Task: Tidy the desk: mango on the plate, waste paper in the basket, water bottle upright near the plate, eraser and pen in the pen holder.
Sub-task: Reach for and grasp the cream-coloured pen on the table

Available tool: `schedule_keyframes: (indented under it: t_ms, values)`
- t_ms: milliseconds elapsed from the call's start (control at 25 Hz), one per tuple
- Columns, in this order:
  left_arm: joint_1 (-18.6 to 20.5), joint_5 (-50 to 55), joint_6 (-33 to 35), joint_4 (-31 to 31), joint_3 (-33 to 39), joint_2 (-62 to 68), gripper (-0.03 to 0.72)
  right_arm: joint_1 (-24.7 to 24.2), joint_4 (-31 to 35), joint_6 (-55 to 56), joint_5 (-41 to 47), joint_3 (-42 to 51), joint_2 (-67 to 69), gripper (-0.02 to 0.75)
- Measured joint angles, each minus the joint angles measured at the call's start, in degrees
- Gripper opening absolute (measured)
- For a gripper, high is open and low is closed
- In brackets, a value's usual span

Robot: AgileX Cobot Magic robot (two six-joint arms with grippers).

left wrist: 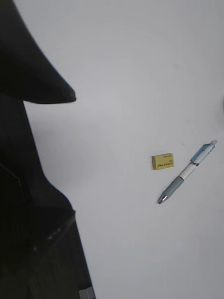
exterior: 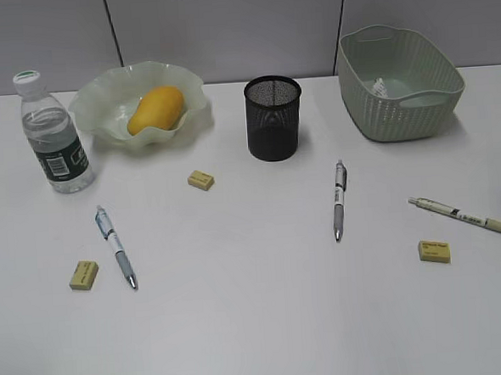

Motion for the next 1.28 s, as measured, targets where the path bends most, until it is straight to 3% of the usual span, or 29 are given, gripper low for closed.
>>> schedule_keyframes:
  t_ms: [480,960,1280]
  values:
    - [0.00,0.00,0.00,0.00,0.00,0.00,0.512,5.69,-0.55,-3.21,3.63,-4.64,10.43,0.466]
    - [0.00,0.00,0.00,0.00,0.00,0.00,0.494,5.70,-3.74,-16.30,6.14,-4.64,20.95,0.466]
    - [0.00,0.00,0.00,0.00,0.00,0.00,0.486,5.70,-3.72,-23.62,2.13,-4.70,22.30,0.466]
